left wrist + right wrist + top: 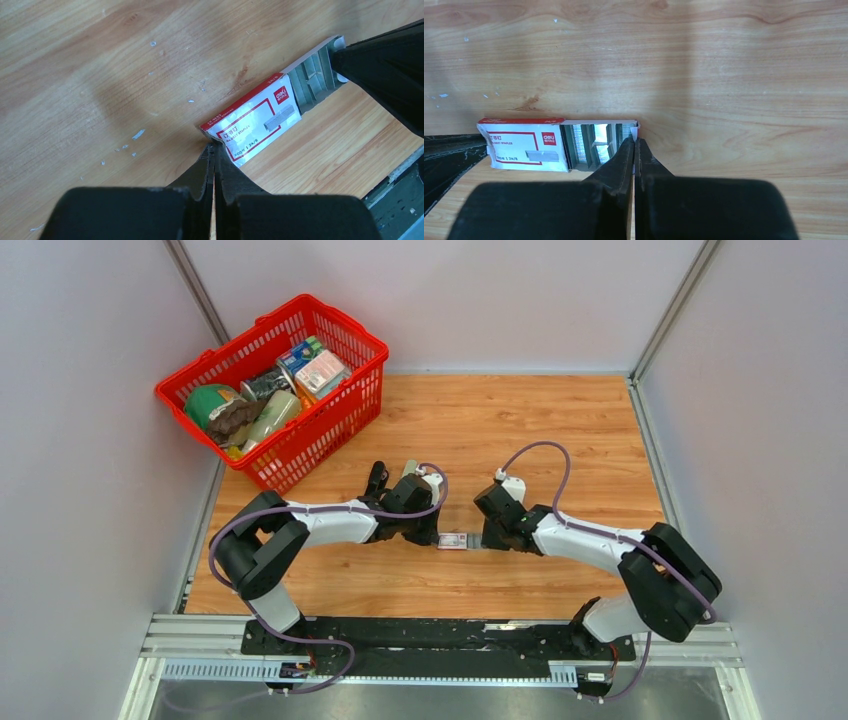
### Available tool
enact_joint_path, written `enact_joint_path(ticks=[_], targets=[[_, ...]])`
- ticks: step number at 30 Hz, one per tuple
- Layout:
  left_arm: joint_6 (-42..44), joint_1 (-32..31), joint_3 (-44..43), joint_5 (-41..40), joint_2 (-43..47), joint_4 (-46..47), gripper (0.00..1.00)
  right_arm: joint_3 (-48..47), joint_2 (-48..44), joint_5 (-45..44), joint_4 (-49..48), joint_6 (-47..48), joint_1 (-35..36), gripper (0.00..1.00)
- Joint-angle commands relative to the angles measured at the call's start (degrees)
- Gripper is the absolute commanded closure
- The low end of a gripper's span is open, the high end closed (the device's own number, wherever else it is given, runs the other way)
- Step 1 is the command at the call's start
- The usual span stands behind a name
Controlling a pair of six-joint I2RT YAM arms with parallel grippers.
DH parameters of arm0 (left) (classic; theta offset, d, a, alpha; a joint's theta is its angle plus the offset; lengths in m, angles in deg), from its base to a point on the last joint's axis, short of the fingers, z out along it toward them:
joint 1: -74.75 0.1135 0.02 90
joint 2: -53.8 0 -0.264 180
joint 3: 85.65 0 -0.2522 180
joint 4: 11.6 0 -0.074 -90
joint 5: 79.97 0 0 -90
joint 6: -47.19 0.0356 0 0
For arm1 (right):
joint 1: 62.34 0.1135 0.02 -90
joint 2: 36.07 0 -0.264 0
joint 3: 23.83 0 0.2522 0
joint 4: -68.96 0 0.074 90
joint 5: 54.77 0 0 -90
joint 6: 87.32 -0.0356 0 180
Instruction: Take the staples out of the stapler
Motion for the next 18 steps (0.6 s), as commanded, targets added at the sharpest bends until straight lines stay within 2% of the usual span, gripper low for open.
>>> enact_joint_path(ticks=[1, 18], targets=[[0.55, -0.71, 0.40, -0.17, -1.73, -3.25, 1.00, -1.09, 1.69, 1.47, -1.50, -1.25, 0.74, 1.00], [0.29, -1.15, 0.49, 0.19, -2.43, -2.63, 1.00, -5.40, 6.26, 2.27, -2.03, -2.22, 3.73, 1.00]])
